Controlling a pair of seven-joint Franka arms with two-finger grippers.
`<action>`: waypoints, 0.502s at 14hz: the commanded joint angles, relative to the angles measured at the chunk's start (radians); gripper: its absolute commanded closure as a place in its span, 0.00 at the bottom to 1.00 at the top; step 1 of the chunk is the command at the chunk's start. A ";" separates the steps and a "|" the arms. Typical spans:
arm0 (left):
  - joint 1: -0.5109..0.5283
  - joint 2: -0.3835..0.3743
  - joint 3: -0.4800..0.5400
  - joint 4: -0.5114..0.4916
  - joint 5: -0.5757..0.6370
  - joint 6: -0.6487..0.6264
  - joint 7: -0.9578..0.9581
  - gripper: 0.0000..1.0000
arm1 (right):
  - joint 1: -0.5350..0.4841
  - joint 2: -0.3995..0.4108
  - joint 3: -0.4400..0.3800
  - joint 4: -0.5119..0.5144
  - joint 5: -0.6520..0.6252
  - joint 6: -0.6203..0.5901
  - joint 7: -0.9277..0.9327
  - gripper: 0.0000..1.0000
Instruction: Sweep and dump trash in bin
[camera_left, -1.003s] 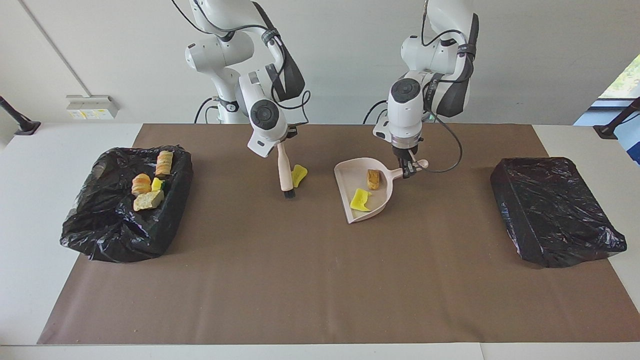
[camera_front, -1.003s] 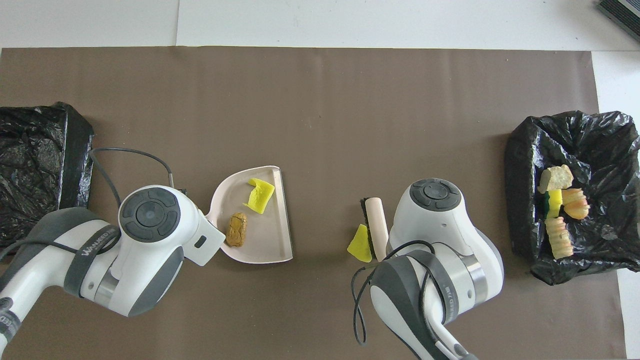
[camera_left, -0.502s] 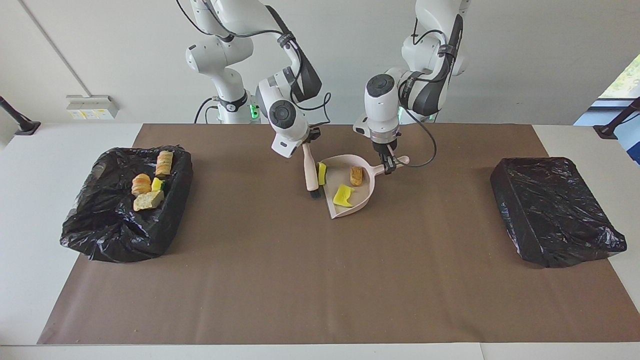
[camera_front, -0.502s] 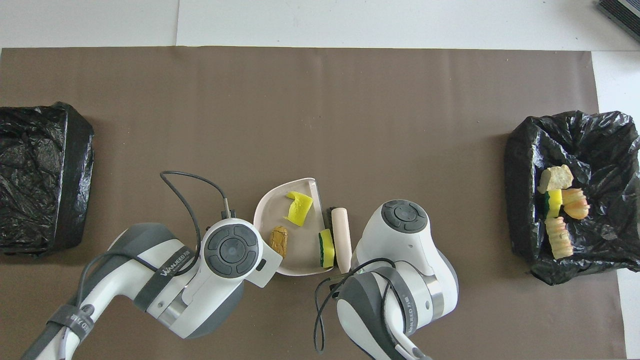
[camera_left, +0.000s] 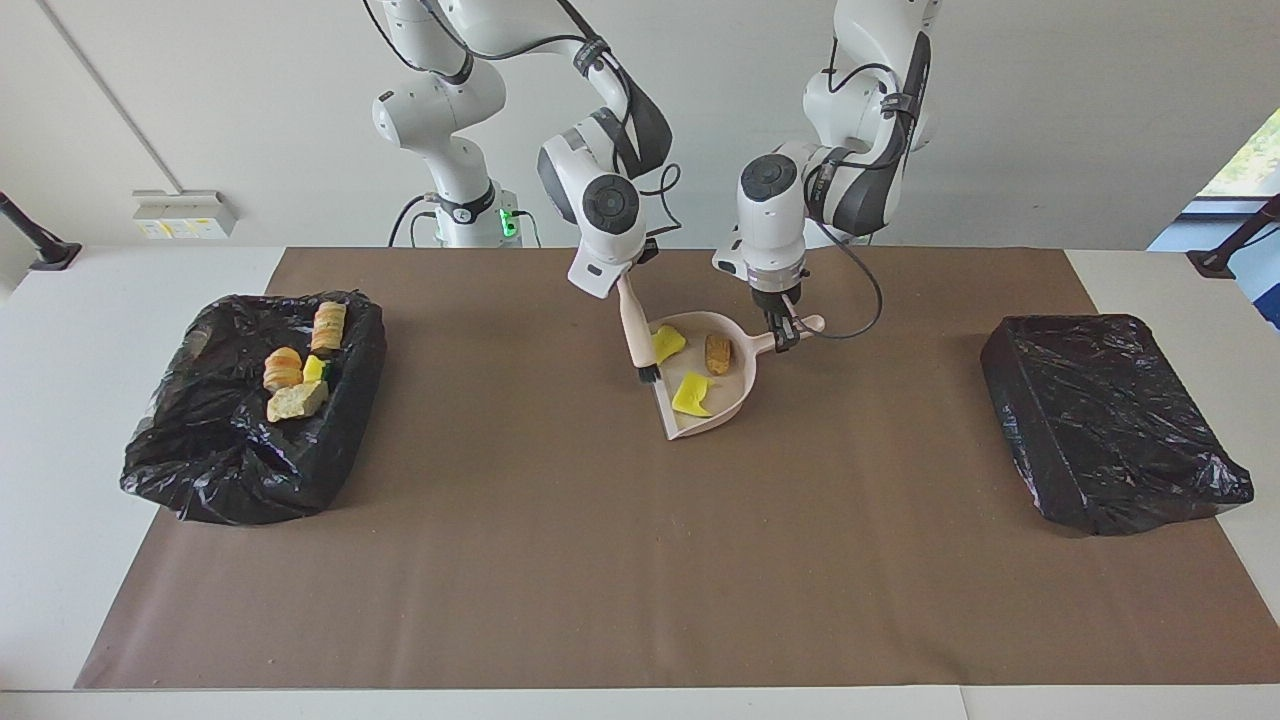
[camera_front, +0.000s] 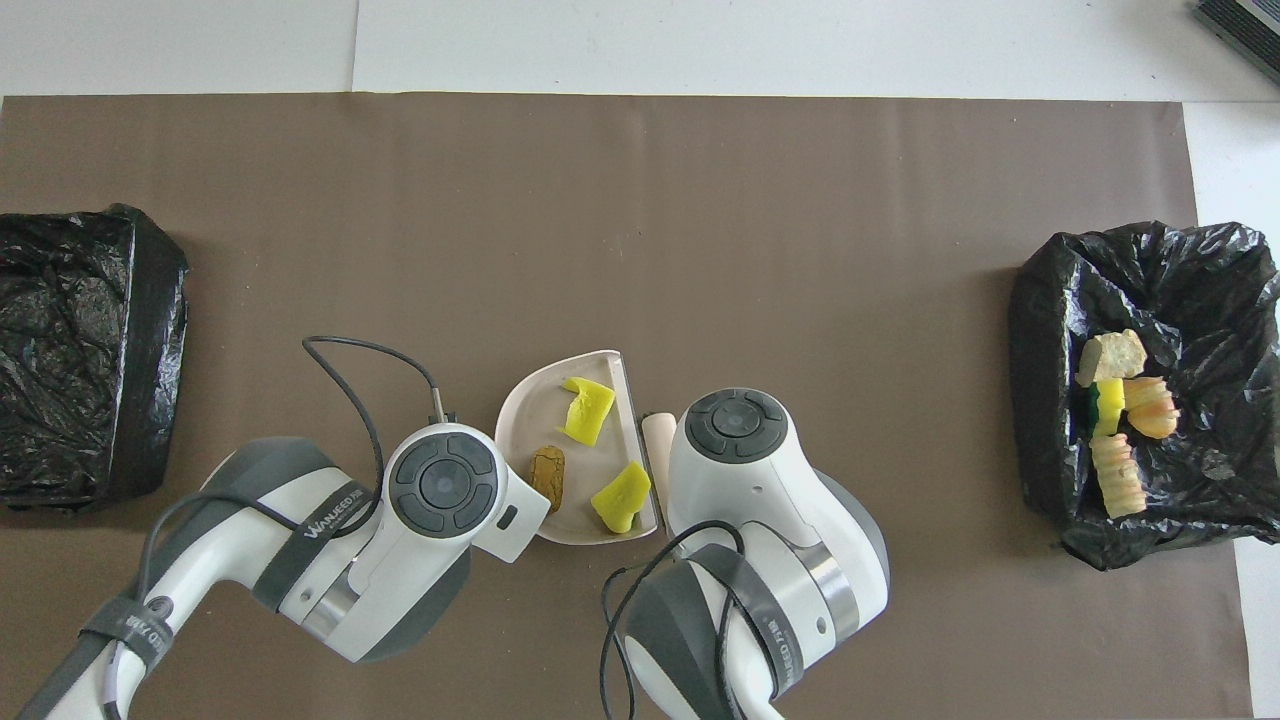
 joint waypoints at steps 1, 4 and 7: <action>0.049 0.013 0.000 -0.012 -0.039 0.064 0.046 1.00 | 0.009 0.007 0.005 0.069 -0.130 -0.081 0.044 1.00; 0.066 0.022 0.001 0.002 -0.090 0.065 0.085 1.00 | 0.006 -0.006 0.006 0.070 -0.155 -0.085 0.037 1.00; 0.119 0.013 0.004 0.052 -0.090 0.045 0.138 1.00 | -0.006 -0.016 -0.004 0.089 -0.112 -0.098 0.067 1.00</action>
